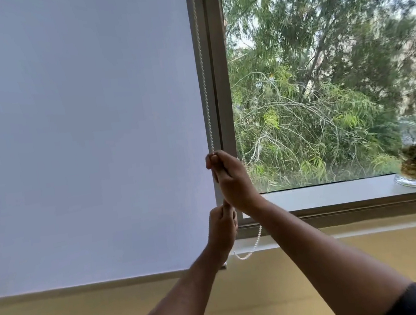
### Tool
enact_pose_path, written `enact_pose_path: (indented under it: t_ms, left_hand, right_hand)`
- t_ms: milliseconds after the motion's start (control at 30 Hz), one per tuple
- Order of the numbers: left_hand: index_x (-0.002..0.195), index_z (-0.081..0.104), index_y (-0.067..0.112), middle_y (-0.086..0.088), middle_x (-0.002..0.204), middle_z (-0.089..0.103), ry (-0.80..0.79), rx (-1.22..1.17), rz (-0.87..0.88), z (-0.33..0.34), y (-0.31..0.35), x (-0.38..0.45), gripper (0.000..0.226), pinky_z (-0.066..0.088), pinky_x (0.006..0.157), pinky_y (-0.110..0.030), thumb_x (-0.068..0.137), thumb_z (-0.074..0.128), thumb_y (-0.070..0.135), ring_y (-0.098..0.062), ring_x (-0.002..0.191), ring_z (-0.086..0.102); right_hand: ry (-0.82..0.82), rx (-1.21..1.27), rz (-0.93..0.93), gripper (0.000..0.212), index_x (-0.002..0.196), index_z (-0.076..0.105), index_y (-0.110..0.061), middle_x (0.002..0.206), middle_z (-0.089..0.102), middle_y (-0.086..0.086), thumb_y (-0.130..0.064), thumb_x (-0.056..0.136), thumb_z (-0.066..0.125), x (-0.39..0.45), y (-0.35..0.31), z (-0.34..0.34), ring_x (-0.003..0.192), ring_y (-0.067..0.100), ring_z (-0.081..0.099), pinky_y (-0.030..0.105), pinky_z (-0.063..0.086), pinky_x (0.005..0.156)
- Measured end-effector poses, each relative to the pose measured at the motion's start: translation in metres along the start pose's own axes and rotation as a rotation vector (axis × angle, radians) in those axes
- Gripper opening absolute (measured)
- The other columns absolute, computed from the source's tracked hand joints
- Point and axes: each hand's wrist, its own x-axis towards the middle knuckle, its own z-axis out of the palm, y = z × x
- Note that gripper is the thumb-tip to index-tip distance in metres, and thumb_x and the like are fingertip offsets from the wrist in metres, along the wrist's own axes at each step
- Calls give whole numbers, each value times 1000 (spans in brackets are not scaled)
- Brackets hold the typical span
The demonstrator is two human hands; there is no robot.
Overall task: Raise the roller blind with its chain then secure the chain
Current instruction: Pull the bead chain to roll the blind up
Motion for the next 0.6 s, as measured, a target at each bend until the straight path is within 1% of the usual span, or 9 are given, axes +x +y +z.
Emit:
enact_pose_path:
  t_ms: [67,133,200,267,300,333,500,533,600]
  left_hand:
    - [62,51,7,-8,52,46,-39,11,24,-6,-8,0,51,32,51,-32,108,36,22,-16,44,42]
    - [82,61,-1,-10,69,64,-53,7,39,-15,-8,5,44,47,59,-36,109,34,22,-19,63,60]
    - [94,66,5,-6,82,71,-13,-65,10,-22,4,16,47,53,66,-30,109,31,33,-15,77,66]
    - [93,68,8,-9,87,71,21,-194,-8,-29,30,30,56,52,74,-32,108,26,41,-20,83,65]
    - [93,69,7,-10,87,71,12,-248,8,-32,45,38,61,50,77,-35,107,23,44,-23,83,64]
    - [93,71,9,-9,85,72,-9,-272,32,-35,61,45,65,50,78,-36,106,21,49,-24,81,65]
    - [95,70,18,-5,87,66,-138,-229,147,-39,134,71,70,47,76,-34,101,16,61,-19,80,62]
    - [89,68,19,-2,81,64,-152,-227,151,-36,145,72,67,46,73,-34,101,17,62,-16,74,60]
    - [65,56,25,5,61,52,-157,-199,150,-26,156,68,61,37,58,-29,102,22,61,-12,55,47]
  right_hand:
    - [-31,-140,-23,29,84,55,-25,63,53,-18,-9,105,45,-11,11,0,52,17,40,35,32,51]
    - [-57,-243,-26,29,84,51,-33,66,58,-22,-11,103,46,-22,20,-1,53,10,48,32,38,53]
    - [-83,-315,-31,27,84,50,-35,65,60,-18,-14,101,46,-33,30,-3,54,3,52,24,42,53]
    - [-107,-369,-24,20,87,53,-25,67,62,-8,-11,100,46,-43,40,-8,54,16,57,34,46,53]
    - [-109,-399,-33,19,88,54,-23,68,62,-2,-10,99,46,-48,44,-10,54,21,56,36,43,53]
    - [-111,-430,-47,21,87,53,-24,69,60,-3,-8,98,47,-53,48,-11,55,24,54,37,41,53]
    - [-201,-527,-72,23,89,47,-30,82,58,-17,-8,95,46,-73,58,-8,64,26,55,41,50,63]
    - [-216,-547,-54,22,89,47,-30,82,60,-14,-9,97,47,-76,63,-9,64,27,56,41,51,64]
    - [-242,-599,-7,21,89,47,-29,79,65,-5,-10,98,51,-83,71,-14,62,27,53,42,51,62]
